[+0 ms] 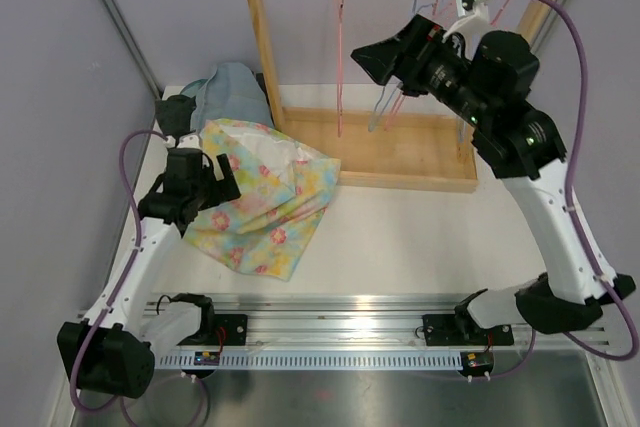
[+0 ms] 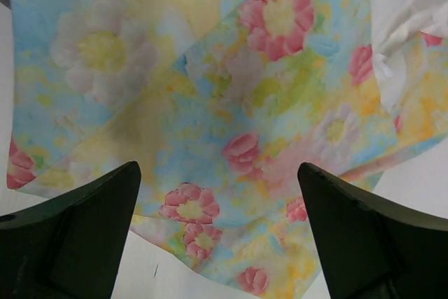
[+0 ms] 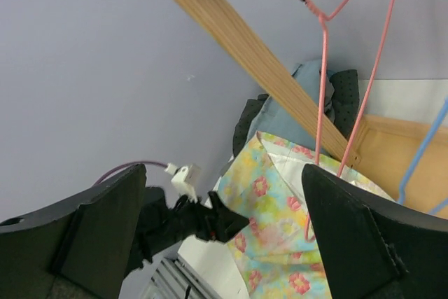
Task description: Remove the skirt from the hanger
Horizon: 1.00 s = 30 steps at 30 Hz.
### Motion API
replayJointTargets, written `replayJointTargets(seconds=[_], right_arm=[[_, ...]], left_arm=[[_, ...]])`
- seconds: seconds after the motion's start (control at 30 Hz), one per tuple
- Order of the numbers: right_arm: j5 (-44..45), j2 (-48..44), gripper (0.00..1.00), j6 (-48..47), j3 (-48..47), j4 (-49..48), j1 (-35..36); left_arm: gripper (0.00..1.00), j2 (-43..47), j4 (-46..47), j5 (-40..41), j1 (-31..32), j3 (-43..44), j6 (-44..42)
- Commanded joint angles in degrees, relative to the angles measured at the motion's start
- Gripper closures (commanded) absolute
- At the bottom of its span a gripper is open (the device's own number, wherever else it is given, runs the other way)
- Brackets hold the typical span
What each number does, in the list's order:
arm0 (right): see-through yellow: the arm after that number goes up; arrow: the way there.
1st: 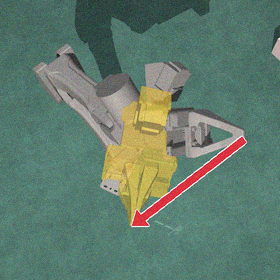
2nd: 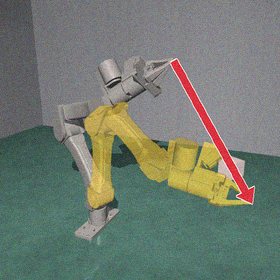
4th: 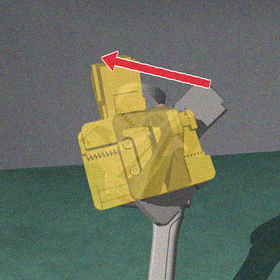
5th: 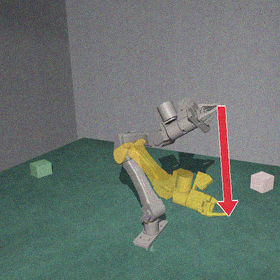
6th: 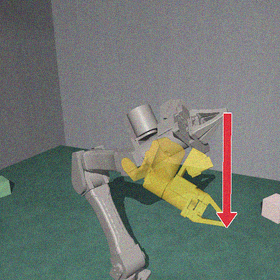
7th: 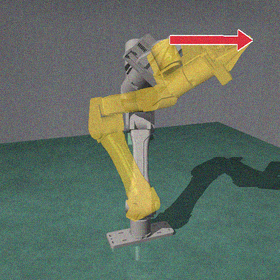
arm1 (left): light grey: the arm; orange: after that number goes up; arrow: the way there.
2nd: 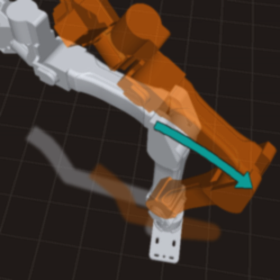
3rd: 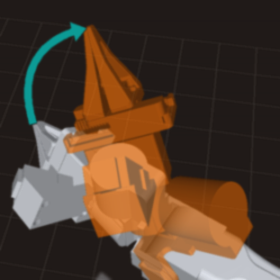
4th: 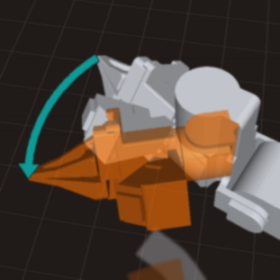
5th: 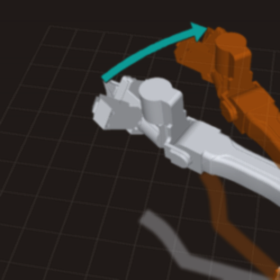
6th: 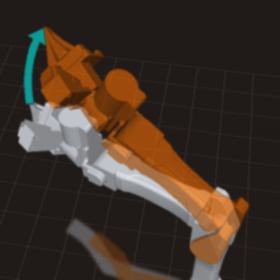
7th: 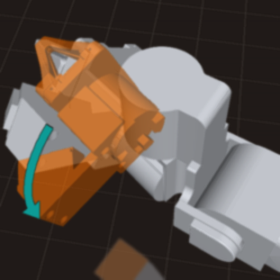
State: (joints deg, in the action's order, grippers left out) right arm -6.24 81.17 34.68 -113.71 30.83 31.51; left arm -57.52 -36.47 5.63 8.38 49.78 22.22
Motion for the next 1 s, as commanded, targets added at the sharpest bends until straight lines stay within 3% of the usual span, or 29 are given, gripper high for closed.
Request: replayJointTargets(seconds=[0.0, 0.17, 0.33, 0.4, 0.43, 0.5, 0.53, 0.63, 0.77, 0.97], right_arm=[[-2.81, -5.74, 0.01, 1.18, 5.15, -3.67, 0.13], [-2.20, -12.43, 0.01, 1.80, 10.96, -3.15, 0.05], [-0.97, -14.98, 0.01, -0.22, 10.97, 1.16, 0.13], [0.26, -15.60, 0.01, -1.01, 11.05, 2.30, 0.13], [0.61, -16.30, 0.01, -1.19, 11.32, 2.39, 0.13], [1.23, -16.83, 0.00, -1.28, 12.19, 2.22, 0.13], [1.32, -17.09, 0.01, -1.10, 12.63, 1.96, 0.13], [1.14, -17.18, 0.00, -0.58, 13.95, 1.34, 0.13], [0.27, -17.27, 0.00, -0.05, 15.18, 0.20, 0.13], [0.35, -17.62, 0.00, 0.13, 16.06, -0.42, 0.13]], left_arm=[[0.01, -3.29, 2.18, 6.06, 0.06, 0.85, 3.09], [0.01, -12.87, 9.19, 5.36, 0.06, -3.36, 9.15], [0.02, -22.36, 18.09, 3.69, 0.14, -7.50, 10.30], [0.11, -24.21, 21.26, 2.02, 0.06, -8.82, 10.65], [0.36, -24.57, 21.79, 1.84, 0.06, -9.08, 10.91], [0.71, -23.44, 22.32, 1.49, 0.49, -9.88, 12.06], [1.00, -21.34, 21.53, 2.10, 0.67, -9.79, 12.84], [1.00, -17.20, 18.20, 4.12, 2.07, -9.00, 12.94], [1.00, -6.25, 6.72, 6.67, 3.57, -4.62, 12.76], [1.00, 3.64, -3.77, 10.62, 5.24, 11.46, 9.70]])
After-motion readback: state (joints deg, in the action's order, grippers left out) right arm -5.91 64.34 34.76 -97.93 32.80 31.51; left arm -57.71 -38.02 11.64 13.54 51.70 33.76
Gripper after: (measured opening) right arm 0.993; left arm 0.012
